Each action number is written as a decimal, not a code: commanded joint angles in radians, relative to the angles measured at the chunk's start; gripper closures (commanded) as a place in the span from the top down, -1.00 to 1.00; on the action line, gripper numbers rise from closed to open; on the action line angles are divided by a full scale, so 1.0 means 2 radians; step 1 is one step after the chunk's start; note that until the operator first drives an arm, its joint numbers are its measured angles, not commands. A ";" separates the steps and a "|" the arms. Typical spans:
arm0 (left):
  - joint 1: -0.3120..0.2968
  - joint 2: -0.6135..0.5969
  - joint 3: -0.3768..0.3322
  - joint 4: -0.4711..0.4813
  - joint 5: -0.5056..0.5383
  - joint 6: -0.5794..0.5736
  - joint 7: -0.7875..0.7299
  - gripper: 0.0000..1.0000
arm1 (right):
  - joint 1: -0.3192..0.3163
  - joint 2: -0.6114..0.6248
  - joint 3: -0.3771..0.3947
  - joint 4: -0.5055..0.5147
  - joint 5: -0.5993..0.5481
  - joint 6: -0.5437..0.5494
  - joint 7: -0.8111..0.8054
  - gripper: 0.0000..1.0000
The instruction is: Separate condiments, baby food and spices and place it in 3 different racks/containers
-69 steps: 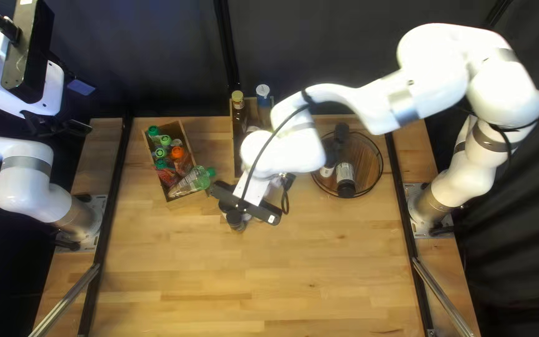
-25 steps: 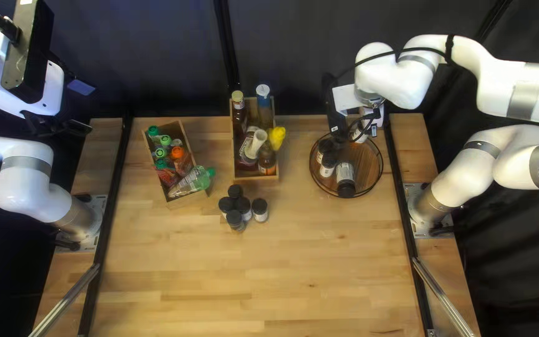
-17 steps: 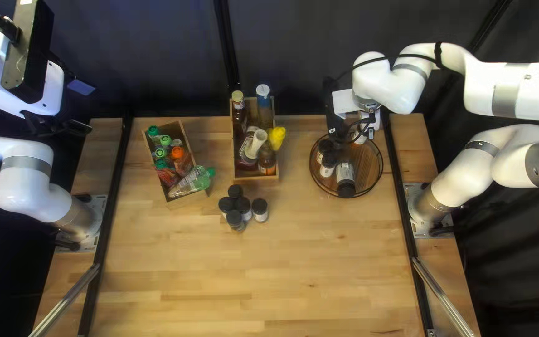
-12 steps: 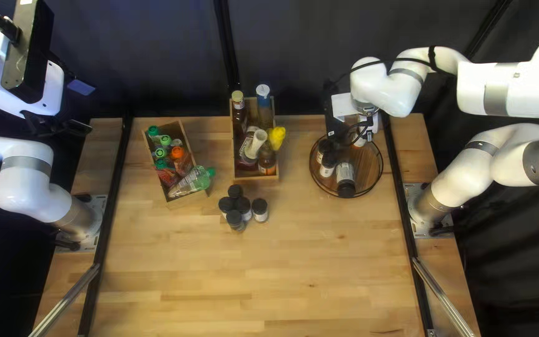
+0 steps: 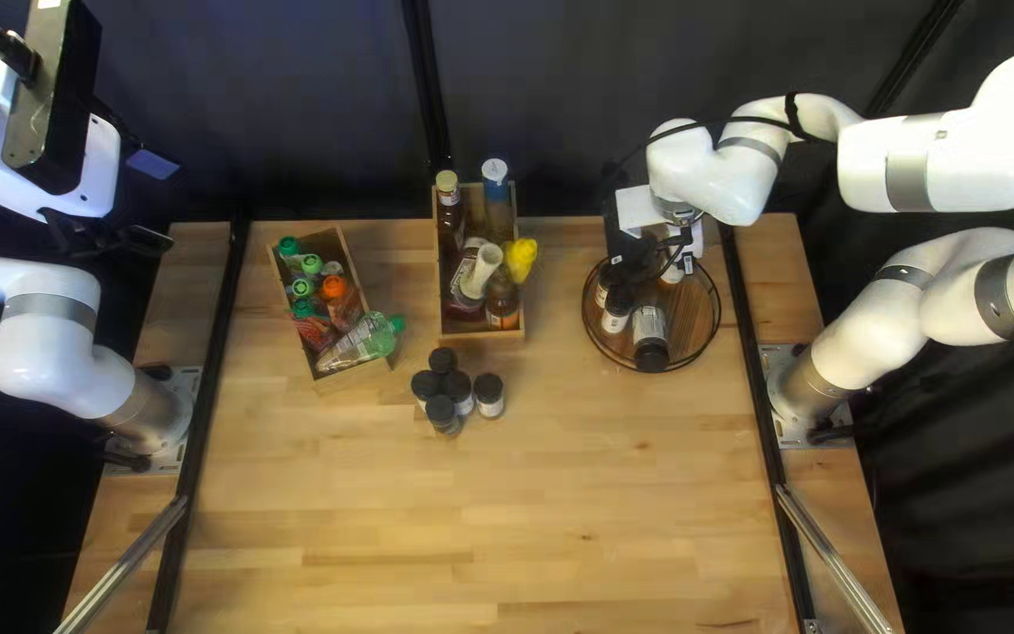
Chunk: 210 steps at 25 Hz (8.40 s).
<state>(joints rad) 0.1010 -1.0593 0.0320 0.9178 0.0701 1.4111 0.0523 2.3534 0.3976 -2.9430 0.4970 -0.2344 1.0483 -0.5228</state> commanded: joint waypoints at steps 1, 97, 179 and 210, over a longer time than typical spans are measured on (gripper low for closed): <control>0.000 0.000 0.000 0.000 0.000 0.000 0.000 1.00 | 0.004 0.017 0.000 -0.001 0.005 0.012 -0.005 0.98; 0.000 0.000 0.000 0.000 0.000 0.000 0.000 1.00 | 0.202 -0.086 0.130 0.094 0.102 -0.245 0.308 -1.00; 0.000 0.000 0.000 0.000 0.000 0.000 0.000 1.00 | 0.090 0.245 0.053 -0.050 0.243 -0.043 0.148 1.00; 0.000 0.000 0.000 0.000 0.000 0.000 0.000 1.00 | 0.130 -0.052 0.161 0.321 0.168 0.058 0.090 1.00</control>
<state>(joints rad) 0.1010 -1.0593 0.0320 0.9178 0.0701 1.4111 0.0522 2.6131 0.2859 -2.6105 1.1591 0.0851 1.1974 -0.3331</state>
